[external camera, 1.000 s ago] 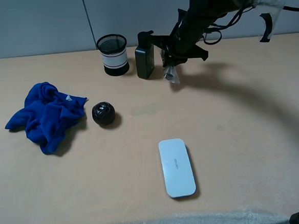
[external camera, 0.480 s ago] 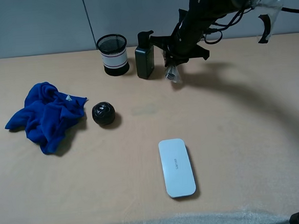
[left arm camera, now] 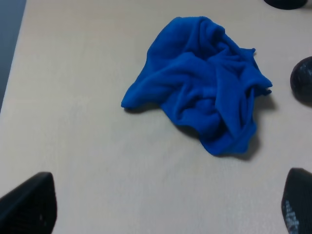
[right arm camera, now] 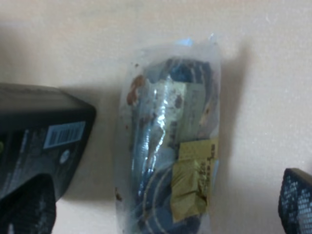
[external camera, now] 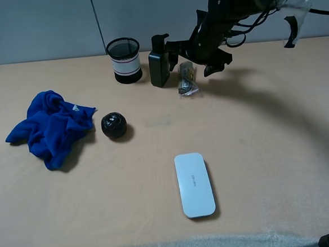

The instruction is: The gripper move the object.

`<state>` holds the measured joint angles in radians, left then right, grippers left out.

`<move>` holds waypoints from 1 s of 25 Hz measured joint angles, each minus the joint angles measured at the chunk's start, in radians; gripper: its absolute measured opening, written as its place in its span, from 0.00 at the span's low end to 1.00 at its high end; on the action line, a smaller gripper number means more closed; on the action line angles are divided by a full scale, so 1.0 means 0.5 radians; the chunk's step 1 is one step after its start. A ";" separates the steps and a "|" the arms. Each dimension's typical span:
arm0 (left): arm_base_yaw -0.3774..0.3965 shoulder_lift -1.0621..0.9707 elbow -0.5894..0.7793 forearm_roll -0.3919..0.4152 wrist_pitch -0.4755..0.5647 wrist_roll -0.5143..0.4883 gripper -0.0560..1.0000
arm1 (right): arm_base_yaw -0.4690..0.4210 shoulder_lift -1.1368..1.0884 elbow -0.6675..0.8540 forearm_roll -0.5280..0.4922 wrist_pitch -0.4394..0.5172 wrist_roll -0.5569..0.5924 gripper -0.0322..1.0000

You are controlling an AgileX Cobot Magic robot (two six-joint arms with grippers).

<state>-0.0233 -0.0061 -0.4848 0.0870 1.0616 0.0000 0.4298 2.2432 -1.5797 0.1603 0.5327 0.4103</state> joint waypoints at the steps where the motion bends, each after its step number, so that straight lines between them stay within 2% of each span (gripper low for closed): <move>1: 0.000 0.000 0.000 0.000 0.000 0.000 0.93 | 0.000 0.000 0.000 0.000 0.000 0.000 0.70; 13: 0.000 0.000 0.000 0.000 0.000 0.000 0.93 | 0.000 0.000 0.000 -0.027 0.028 0.000 0.70; 25: 0.000 0.000 0.000 0.000 0.000 0.000 0.93 | 0.000 -0.156 0.000 -0.146 0.292 -0.006 0.70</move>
<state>-0.0233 -0.0061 -0.4848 0.0870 1.0616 0.0000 0.4298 2.1650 -1.5797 0.0873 0.6785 0.4071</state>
